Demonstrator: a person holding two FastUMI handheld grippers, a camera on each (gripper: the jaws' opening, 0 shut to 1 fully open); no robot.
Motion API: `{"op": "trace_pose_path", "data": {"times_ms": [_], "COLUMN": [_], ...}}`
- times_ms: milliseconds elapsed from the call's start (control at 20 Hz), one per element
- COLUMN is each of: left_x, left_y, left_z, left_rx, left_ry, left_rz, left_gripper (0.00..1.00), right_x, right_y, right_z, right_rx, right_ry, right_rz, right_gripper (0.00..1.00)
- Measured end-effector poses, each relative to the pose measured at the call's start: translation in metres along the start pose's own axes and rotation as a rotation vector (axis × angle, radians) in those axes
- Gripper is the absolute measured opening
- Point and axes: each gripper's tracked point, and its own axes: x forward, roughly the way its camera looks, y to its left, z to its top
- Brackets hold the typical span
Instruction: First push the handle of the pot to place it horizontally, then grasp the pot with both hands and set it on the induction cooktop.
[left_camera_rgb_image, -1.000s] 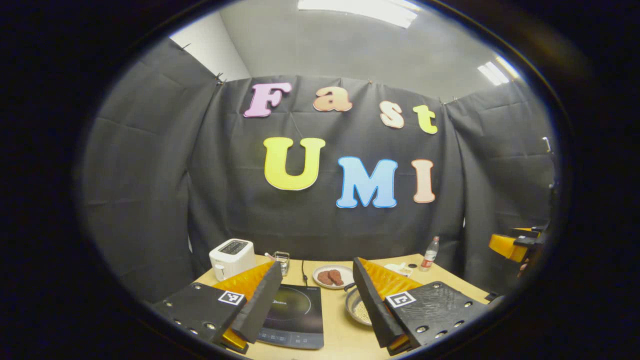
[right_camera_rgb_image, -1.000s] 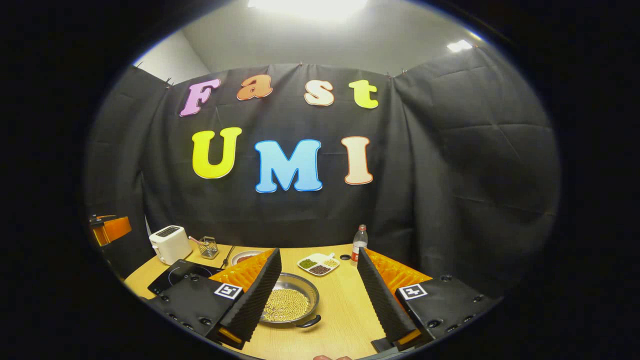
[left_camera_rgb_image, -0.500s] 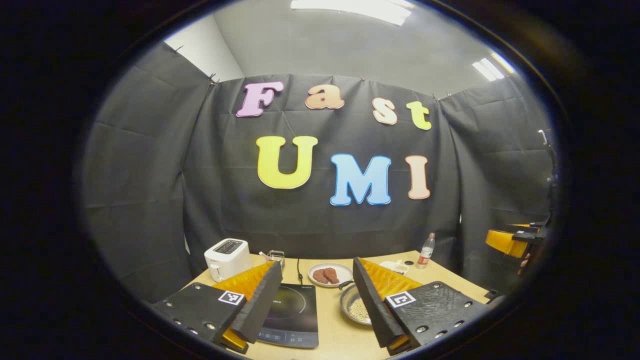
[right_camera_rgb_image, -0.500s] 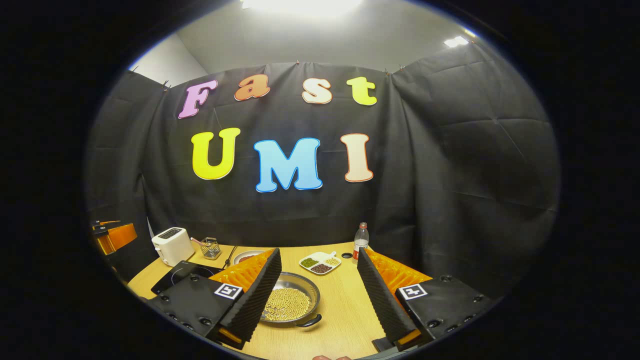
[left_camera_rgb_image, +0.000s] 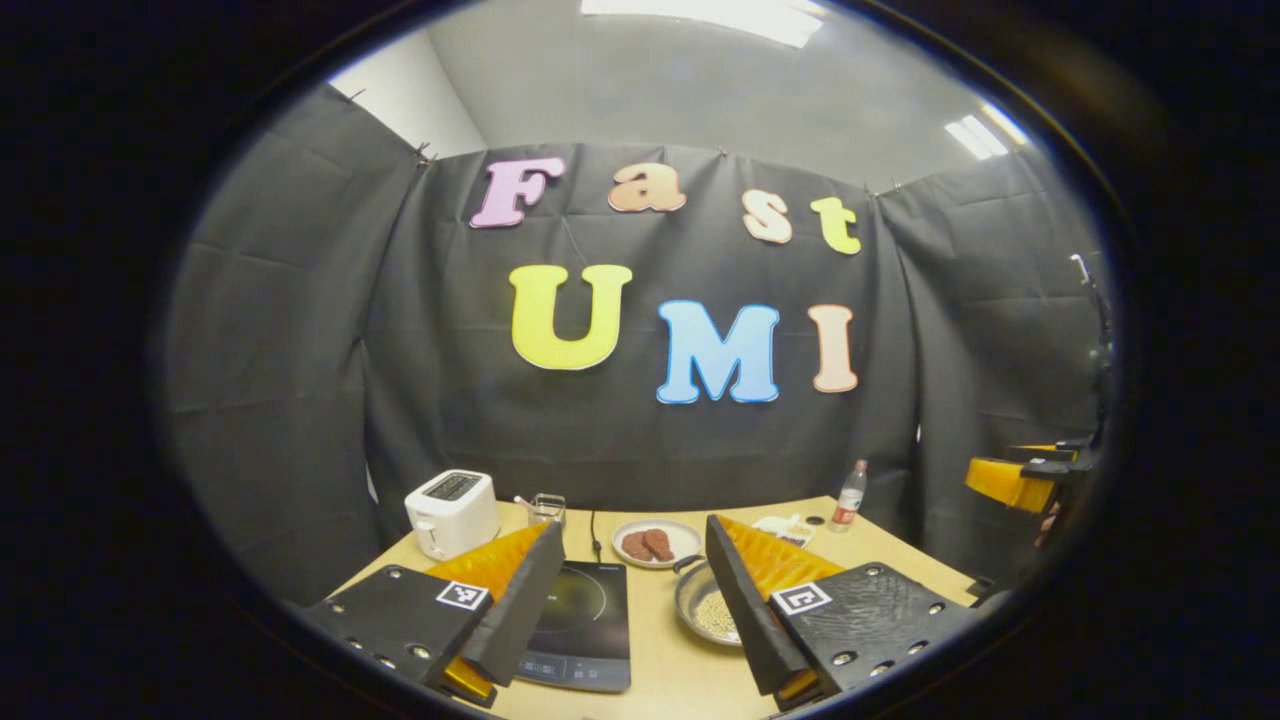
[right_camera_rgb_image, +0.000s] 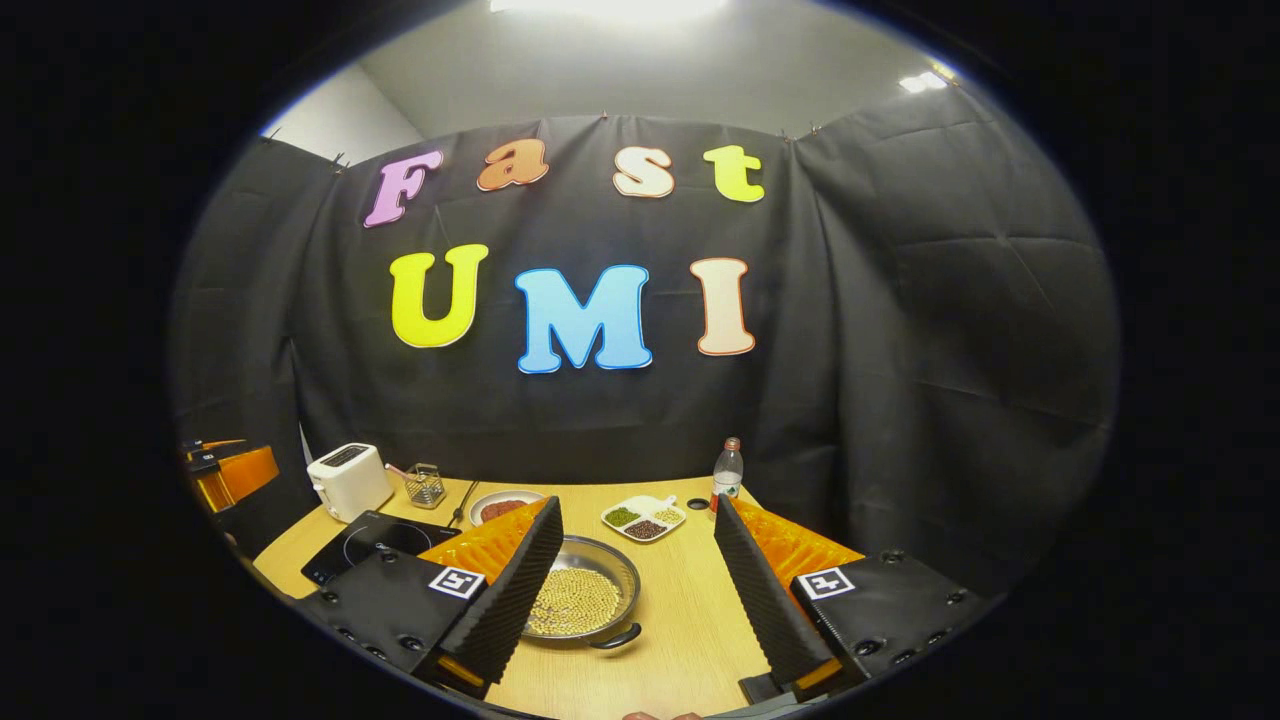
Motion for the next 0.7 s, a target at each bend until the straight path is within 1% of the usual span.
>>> {"op": "trace_pose_path", "data": {"times_ms": [50, 100, 150, 250, 300, 450, 600, 650, 700], "left_x": [0.000, 0.001, 0.000, 0.002, 0.002, 0.002, 0.001, 0.001, 0.000], "left_y": [0.001, 0.003, 0.005, 0.011, 0.011, 0.018, 0.027, 0.031, 0.034], "left_z": [-0.004, -0.008, -0.013, -0.015, -0.019, -0.025, -0.033, -0.035, -0.035], "left_rx": [-0.006, -0.013, -0.023, -0.053, -0.062, -0.064, -0.059, -0.061, -0.062], "left_ry": [0.005, 0.012, 0.020, 0.015, 0.022, 0.026, 0.042, 0.046, 0.048], "left_rz": [0.002, 0.004, 0.011, 0.026, 0.024, 0.029, 0.040, 0.045, 0.049], "left_gripper": [0.87, 0.87, 0.80, 0.80, 0.87, 0.87, 0.87, 0.87, 0.87], "right_x": [0.002, 0.004, 0.007, 0.013, 0.017, 0.027, 0.037, 0.040, 0.041], "right_y": [0.001, 0.004, 0.009, 0.011, 0.015, 0.032, 0.049, 0.053, 0.057], "right_z": [-0.002, -0.003, -0.005, -0.009, -0.008, -0.012, -0.022, -0.027, -0.032], "right_rx": [-0.001, -0.004, -0.014, -0.033, -0.028, -0.016, -0.029, -0.030, -0.032], "right_ry": [0.009, 0.021, 0.036, 0.065, 0.078, 0.115, 0.160, 0.175, 0.191], "right_rz": [0.004, 0.017, 0.037, 0.052, 0.065, 0.112, 0.160, 0.170, 0.177], "right_gripper": [0.96, 0.96, 0.96, 0.96, 0.96, 0.97, 0.90, 0.84, 0.80]}}
